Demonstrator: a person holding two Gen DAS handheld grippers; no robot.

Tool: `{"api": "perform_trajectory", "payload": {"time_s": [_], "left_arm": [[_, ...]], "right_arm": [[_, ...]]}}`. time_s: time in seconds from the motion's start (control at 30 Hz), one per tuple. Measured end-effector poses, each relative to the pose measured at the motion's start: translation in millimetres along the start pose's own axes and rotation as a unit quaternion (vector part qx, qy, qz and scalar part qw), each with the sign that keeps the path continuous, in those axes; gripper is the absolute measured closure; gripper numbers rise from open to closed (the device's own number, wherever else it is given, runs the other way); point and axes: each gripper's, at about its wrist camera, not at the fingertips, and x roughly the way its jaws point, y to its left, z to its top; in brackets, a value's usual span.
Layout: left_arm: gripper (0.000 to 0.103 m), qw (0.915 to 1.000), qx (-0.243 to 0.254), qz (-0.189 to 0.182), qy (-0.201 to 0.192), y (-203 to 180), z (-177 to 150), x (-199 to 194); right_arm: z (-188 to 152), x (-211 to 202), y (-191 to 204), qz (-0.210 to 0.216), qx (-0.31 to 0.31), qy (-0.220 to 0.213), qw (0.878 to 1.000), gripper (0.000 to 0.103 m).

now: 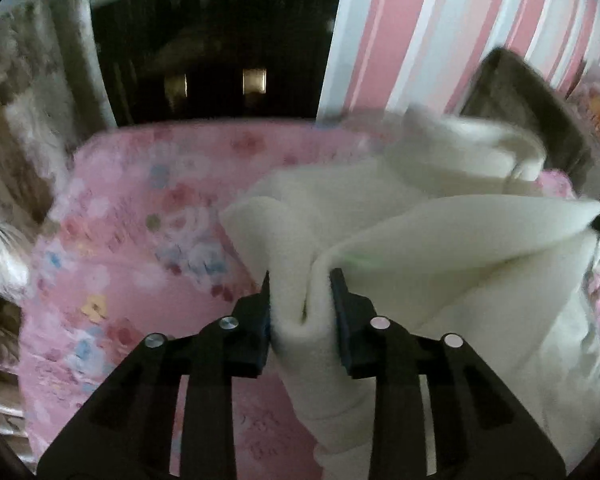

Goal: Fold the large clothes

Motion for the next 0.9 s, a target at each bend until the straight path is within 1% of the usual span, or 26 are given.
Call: {"api": "perform_trajectory", "payload": {"time_s": [0.03, 0.07, 0.1, 0.13, 0.17, 0.2, 0.23, 0.27, 0.3, 0.33, 0.4, 0.43, 0.47, 0.5, 0.53, 0.6, 0.63, 0.67, 0.73, 0.77, 0.8, 0.83, 0.87, 0.9], "left_arm": [[0.064, 0.9999, 0.004, 0.01, 0.004, -2, -2, 5], [0.062, 0.9998, 0.009, 0.02, 0.002, -5, -4, 5], [0.057, 0.9997, 0.008, 0.024, -0.002, -5, -5, -2], [0.047, 0.9995, 0.007, 0.03, -0.007, -4, -5, -10], [0.039, 0.9987, 0.008, 0.047, -0.016, -4, -6, -23], [0.023, 0.9978, 0.011, 0.059, -0.028, -4, -6, -32], [0.015, 0.9968, 0.013, 0.067, -0.041, -5, -7, -43], [0.014, 0.9964, 0.011, 0.066, -0.052, -6, -8, -56], [0.014, 0.997, 0.01, 0.052, -0.055, -10, -9, -66], [0.014, 0.9975, 0.013, 0.036, -0.059, -16, -11, -72], [0.014, 0.9978, 0.031, 0.018, -0.056, -33, -14, -74], [0.015, 0.998, 0.04, 0.009, -0.049, -42, -17, -70], [0.015, 0.9982, 0.048, -0.005, -0.035, -52, -21, -60], [0.018, 0.9982, 0.055, -0.009, -0.022, -61, -26, -52], [0.022, 0.998, 0.063, -0.006, -0.009, -66, -30, -42], [0.023, 0.997, 0.074, 0.02, 0.011, -74, -40, -24], [0.022, 0.9966, 0.077, 0.027, 0.015, -74, -42, -19], [0.022, 0.9957, 0.083, 0.036, 0.019, -74, -45, -14], [0.022, 0.9955, 0.086, 0.037, 0.015, -74, -47, -15], [0.022, 0.9959, 0.083, 0.035, 0.01, -74, -46, -20], [0.022, 0.9962, 0.08, 0.032, 0.001, -74, -44, -27], [0.017, 0.9965, 0.077, 0.031, -0.01, -74, -43, -35], [0.011, 0.9966, 0.07, 0.034, -0.026, -74, -41, -46], [0.003, 0.9962, 0.064, 0.04, -0.042, -74, -39, -57]], "right_arm": [[-4, 6, 0, -0.014, -0.006, 0.01, 1.0, 0.065], [-7, 5, -3, -0.019, 0.001, 0.011, 1.0, 0.059], [-9, -2, -5, -0.012, 0.013, 0.003, 1.0, 0.053], [-10, -15, -9, -0.006, 0.027, -0.012, 1.0, 0.05], [-10, -29, -11, -0.008, 0.033, -0.029, 0.999, 0.046], [-10, -46, -10, -0.013, 0.032, -0.051, 0.998, 0.043], [-9, -61, -7, -0.023, 0.026, -0.069, 0.997, 0.042], [-11, -75, 0, -0.025, 0.015, -0.087, 0.996, 0.041], [-12, -81, 5, -0.018, 0.005, -0.09, 0.996, 0.041], [-14, -81, 12, -0.006, -0.01, -0.085, 0.996, 0.041], [-21, -65, 33, 0.017, -0.045, -0.049, 0.998, 0.042], [-26, -54, 41, 0.016, -0.059, -0.031, 0.998, 0.042], [-29, -43, 46, 0.01, -0.068, -0.015, 0.998, 0.045], [-34, -29, 48, 0.003, -0.072, 0.005, 0.997, 0.052], [-38, -20, 46, 0.0, -0.068, 0.018, 0.998, 0.054], [-47, -6, 35, -0.011, -0.052, 0.041, 0.998, 0.063], [-51, -3, 30, -0.01, -0.046, 0.046, 0.998, 0.063], [-54, -3, 25, -0.003, -0.04, 0.045, 0.998, 0.063], [-56, -13, 23, 0.009, -0.029, 0.037, 0.999, 0.063], [-55, -22, 20, 0.016, -0.02, 0.029, 0.999, 0.06], [-54, -39, 16, 0.022, -0.008, 0.006, 1.0, 0.06], [-52, -57, 8, 0.02, 0.004, -0.016, 1.0, 0.058], [-51, -69, 1, 0.013, 0.016, -0.031, 0.999, 0.049], [-53, -88, -14, -0.004, 0.037, -0.053, 0.998, 0.04]]}}
